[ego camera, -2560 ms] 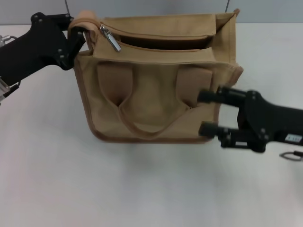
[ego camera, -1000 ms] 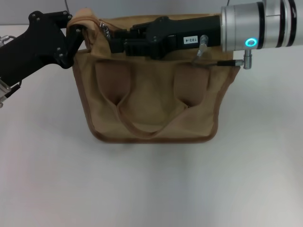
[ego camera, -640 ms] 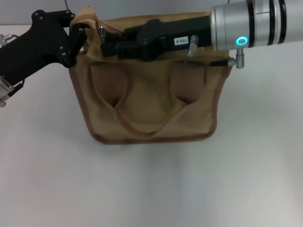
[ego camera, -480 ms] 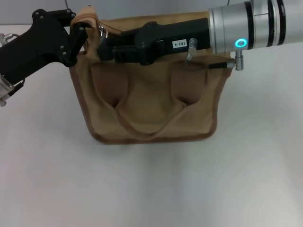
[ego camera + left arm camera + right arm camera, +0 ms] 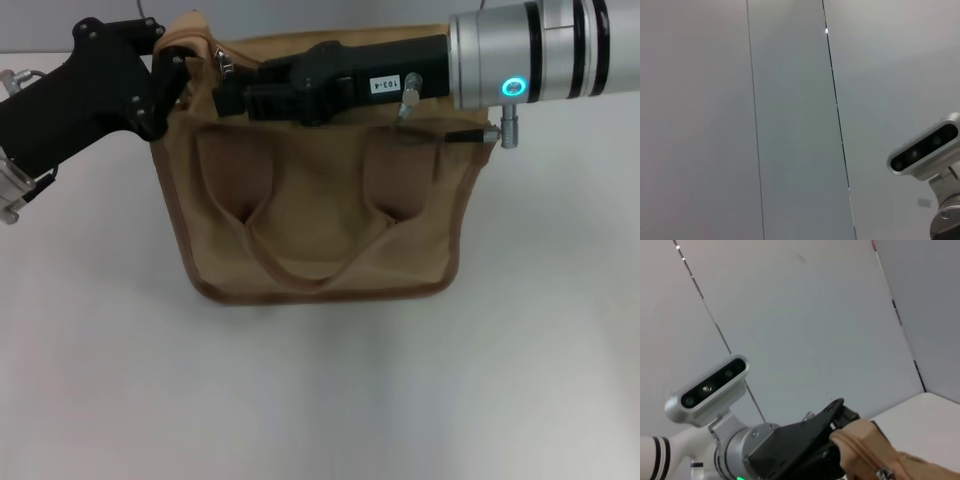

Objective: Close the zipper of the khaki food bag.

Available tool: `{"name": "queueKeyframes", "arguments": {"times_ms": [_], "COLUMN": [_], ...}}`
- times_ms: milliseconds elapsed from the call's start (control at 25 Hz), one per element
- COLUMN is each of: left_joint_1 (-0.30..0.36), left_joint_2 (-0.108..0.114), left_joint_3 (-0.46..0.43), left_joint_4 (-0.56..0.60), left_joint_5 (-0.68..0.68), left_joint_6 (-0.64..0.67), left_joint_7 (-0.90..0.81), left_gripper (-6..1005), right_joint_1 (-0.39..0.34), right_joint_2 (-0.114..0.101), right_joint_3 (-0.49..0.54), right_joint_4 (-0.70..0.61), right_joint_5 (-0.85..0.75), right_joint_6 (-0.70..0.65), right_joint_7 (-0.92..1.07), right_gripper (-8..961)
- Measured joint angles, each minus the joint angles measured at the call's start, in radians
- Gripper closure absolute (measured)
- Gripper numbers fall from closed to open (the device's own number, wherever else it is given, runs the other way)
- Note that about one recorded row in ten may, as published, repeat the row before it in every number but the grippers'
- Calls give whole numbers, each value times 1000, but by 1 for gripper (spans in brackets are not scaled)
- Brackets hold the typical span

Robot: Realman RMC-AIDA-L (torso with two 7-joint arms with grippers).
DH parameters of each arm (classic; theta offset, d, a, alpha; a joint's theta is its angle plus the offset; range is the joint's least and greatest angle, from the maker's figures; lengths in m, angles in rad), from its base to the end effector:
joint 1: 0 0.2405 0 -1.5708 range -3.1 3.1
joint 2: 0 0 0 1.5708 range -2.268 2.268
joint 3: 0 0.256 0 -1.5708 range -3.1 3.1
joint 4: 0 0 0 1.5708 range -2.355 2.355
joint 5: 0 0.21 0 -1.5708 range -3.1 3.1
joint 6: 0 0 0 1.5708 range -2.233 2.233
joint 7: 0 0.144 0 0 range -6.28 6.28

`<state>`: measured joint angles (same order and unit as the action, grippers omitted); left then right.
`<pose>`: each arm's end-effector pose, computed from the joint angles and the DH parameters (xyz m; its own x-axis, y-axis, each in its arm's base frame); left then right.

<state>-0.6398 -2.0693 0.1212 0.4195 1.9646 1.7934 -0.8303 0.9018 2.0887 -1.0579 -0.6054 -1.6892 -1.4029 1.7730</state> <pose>-0.2348 0.3388 0.0364 0.6030 -0.2072 0.7703 0.2893 -0.8431 -0.4533 0.0912 0.3947 -0.0421 0.7535 -0.3988 -0.5227 -0.3908 -0.9110 0.1317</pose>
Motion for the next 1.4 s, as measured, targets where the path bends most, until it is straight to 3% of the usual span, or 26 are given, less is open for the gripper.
{"name": "queueKeyframes", "arguments": {"times_ms": [200, 680, 800, 880, 920, 960, 1080, 1120, 1160, 1200, 1280, 1320, 1400], "left_joint_1": [-1, -1, 7, 11, 13, 15, 19, 22, 22, 22, 22, 23, 23], "left_joint_2": [0, 0, 0, 2, 3, 3, 4, 4, 4, 5, 6, 6, 6], "left_joint_3": [0, 0, 0, 0, -1, -4, -8, -7, -7, -6, -4, -2, -2], "left_joint_4": [-4, -7, -16, -19, -19, -19, -19, -19, -19, -19, -18, -18, -18], "left_joint_5": [0, -7, -37, -46, -48, -49, -54, -58, -58, -60, -62, -62, -62], "left_joint_6": [0, 0, 0, 0, 0, -1, -8, -11, -11, -11, -12, -12, -14], "left_joint_7": [2, 2, -2, -5, -7, -8, -8, -8, -8, -8, -8, -9, -10], "left_gripper": [1001, 1001, 1000, 1000, 1000, 1000, 1000, 1000, 1000, 1000, 1000, 1000, 1001], "right_joint_1": [2, -24, -55, -111, -182, -182, -306, -371, -371, -410, -422, -433, -434], "right_joint_2": [1, 2, -2, -6, -8, -8, -10, -10, -10, -11, -12, -16, -17], "right_joint_3": [-71, -110, -107, -102, -88, -88, -28, 39, 39, 126, 171, 257, 280], "right_joint_4": [9, -3, -26, -76, -150, -150, -279, -336, -336, -353, -350, -321, -305], "right_joint_5": [58, 108, 105, 85, 53, 53, 6, -14, -14, -19, -19, -9, -6], "right_joint_6": [50, 88, 88, 88, 86, 86, 62, 29, 29, -22, -57, -150, -183], "right_joint_7": [-10, -5, 36, 84, 138, 138, 201, 223, 223, 224, 211, 153, 131], "right_gripper": [635, 944, 934, 927, 923, 920, 909, 906, 902, 899, 892, 888, 881]}}
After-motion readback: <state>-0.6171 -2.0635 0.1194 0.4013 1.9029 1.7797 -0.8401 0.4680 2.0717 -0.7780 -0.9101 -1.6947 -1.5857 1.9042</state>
